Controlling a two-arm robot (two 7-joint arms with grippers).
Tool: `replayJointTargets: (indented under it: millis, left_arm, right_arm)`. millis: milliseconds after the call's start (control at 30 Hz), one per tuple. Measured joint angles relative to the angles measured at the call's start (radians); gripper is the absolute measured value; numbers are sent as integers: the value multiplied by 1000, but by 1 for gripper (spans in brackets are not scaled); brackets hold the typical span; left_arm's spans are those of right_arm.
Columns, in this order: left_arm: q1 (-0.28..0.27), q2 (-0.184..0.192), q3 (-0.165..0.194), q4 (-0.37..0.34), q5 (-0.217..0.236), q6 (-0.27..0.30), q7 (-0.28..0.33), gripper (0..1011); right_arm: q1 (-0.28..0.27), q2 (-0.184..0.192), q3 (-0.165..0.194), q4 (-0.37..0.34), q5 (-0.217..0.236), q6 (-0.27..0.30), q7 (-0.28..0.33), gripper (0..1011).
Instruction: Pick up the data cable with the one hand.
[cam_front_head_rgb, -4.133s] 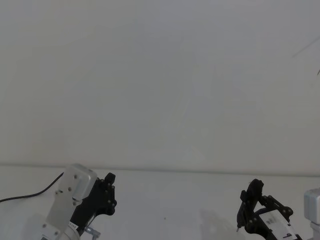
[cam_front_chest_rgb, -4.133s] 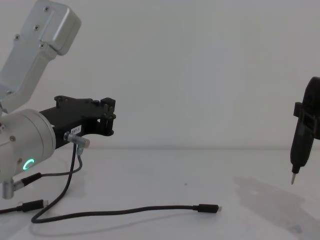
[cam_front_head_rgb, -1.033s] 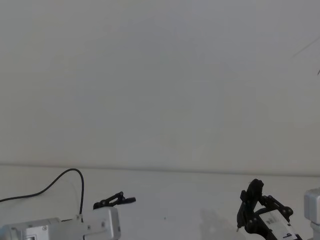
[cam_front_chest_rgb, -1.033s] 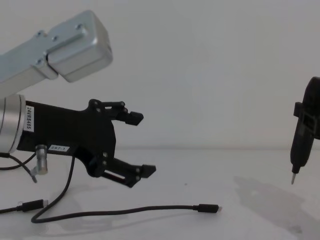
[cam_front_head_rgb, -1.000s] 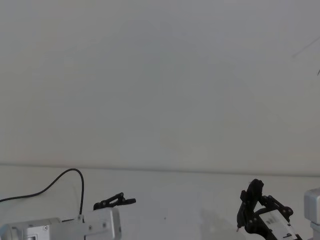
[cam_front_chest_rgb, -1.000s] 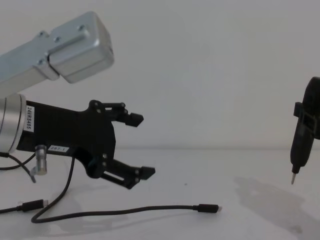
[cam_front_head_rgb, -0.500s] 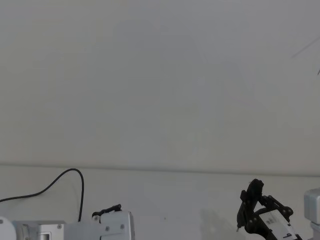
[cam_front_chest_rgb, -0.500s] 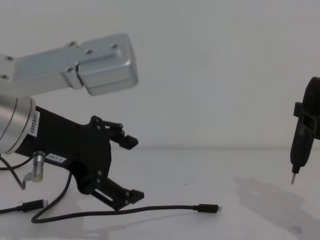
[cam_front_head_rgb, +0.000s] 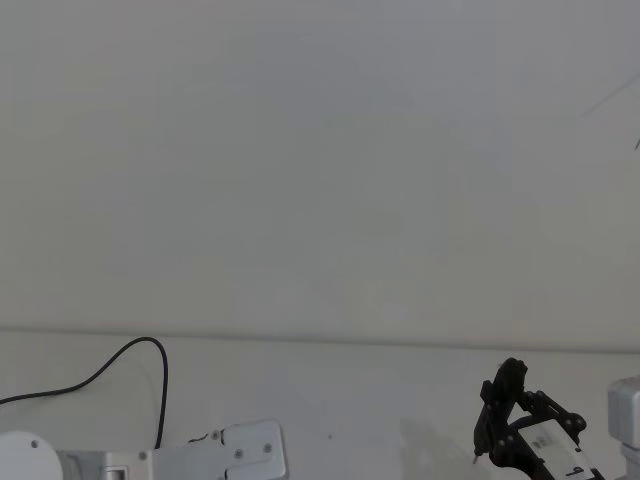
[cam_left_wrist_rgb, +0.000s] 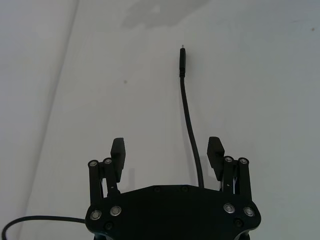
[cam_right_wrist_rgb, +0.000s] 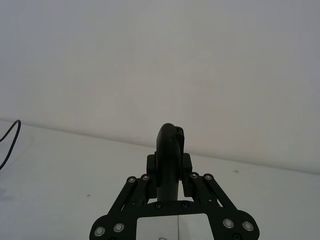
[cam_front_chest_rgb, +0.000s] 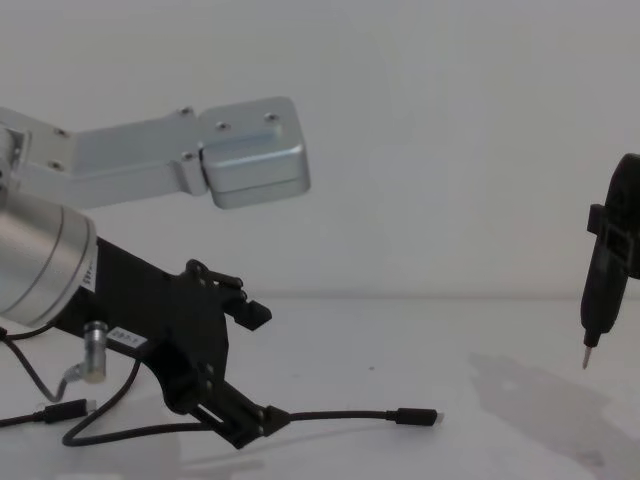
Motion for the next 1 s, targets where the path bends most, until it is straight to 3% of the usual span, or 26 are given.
replayJointTargets:
  millis: [333,833,1000]
  left_arm:
    - [-1,-33,11,15,18,64,-8,1001]
    - [-5,-76,16,50,45,103,6,1001]
    - [-5,-85,15,56,51,108,12,950]
  right_arm:
    - [0,0,0,0,0,0,0,268]
    - [0,0,0,0,0,0,0,268]
    - [0,0,0,0,0,0,0,268]
